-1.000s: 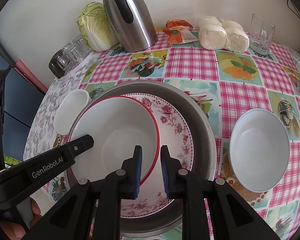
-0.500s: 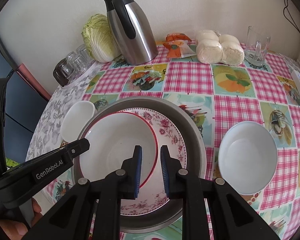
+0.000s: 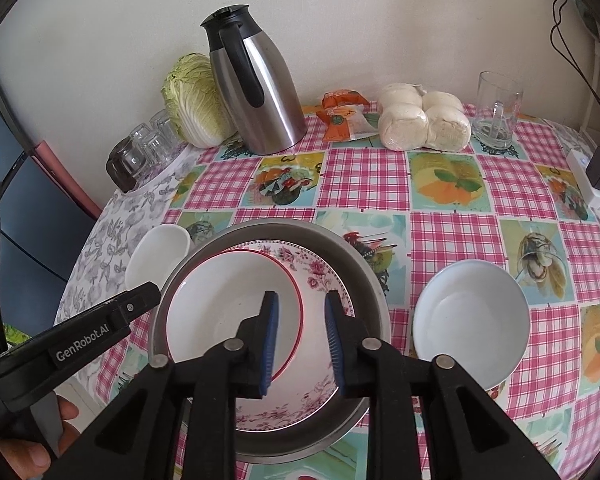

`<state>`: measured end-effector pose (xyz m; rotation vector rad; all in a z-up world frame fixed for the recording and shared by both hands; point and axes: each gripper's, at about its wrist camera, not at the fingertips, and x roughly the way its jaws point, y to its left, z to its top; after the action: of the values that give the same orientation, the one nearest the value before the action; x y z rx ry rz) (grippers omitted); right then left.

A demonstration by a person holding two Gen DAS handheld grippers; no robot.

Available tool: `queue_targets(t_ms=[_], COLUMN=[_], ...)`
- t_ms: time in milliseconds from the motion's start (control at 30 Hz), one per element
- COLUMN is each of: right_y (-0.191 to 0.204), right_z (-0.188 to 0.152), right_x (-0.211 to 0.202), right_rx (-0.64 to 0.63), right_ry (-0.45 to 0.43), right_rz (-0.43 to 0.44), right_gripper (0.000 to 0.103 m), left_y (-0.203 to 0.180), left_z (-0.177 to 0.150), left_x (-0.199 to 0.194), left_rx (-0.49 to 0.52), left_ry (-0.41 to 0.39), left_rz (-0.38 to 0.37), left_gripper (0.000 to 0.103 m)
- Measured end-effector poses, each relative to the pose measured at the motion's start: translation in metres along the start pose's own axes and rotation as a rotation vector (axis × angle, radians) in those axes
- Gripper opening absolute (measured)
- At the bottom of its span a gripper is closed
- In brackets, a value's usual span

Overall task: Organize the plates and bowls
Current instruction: 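Open both grippers to release the bowl and pull back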

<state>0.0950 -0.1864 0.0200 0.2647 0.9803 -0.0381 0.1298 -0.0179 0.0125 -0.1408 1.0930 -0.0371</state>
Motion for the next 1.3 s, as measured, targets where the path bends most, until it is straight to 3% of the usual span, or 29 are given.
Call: queue_targets(t_ms=[133, 300, 367, 533, 633, 800, 867, 967, 1300], right_y=[-0.003, -0.008, -0.009, -0.011, -0.013, -0.013, -0.012, -0.012, -0.009], right_z=[0.0, 0.001, 0.001, 0.001, 0.002, 0.003, 0.003, 0.003, 0.003], right_x=[0.001, 0.002, 0.002, 0.003, 0.003, 0.002, 0.002, 0.0, -0.003], right_rx=[0.008, 0.02, 0.021, 0.025, 0.027, 0.023, 0.018, 0.013, 0.0], right_ry=[0.001, -0.003, -0.005, -0.015, -0.017, -0.032, -0.037, -0.059, -0.094], right_rz=[-0.03, -0.052, -0.064, -0.083, -0.094, -0.097, -0.098, -0.109, -0.1], right_gripper=[0.055, 0.062, 0.071, 0.072, 0.084, 0.086, 0.093, 0.093, 0.094], left_y=[0.005, 0.008, 0.009, 0.01, 0.012, 0.012, 0.012, 0.011, 0.019], left_z=[0.001, 0.001, 0.001, 0.001, 0.002, 0.002, 0.001, 0.001, 0.003], left_x=[-0.001, 0.001, 0.001, 0.002, 0.002, 0.002, 0.0, -0.003, -0.004], left_rx=[-0.02, -0.027, -0.028, -0.029, -0.033, -0.032, -0.017, 0.009, -0.008], left_ry=[-0.006, -0.004, -0.007, -0.013, -0.015, -0.026, -0.059, -0.094, -0.102], left_rz=[0.023, 0.059, 0.066, 0.089, 0.096, 0.111, 0.145, 0.206, 0.215], left_gripper=[0.064, 0.078, 0.083, 0.093, 0.096, 0.102, 0.103, 0.103, 0.103])
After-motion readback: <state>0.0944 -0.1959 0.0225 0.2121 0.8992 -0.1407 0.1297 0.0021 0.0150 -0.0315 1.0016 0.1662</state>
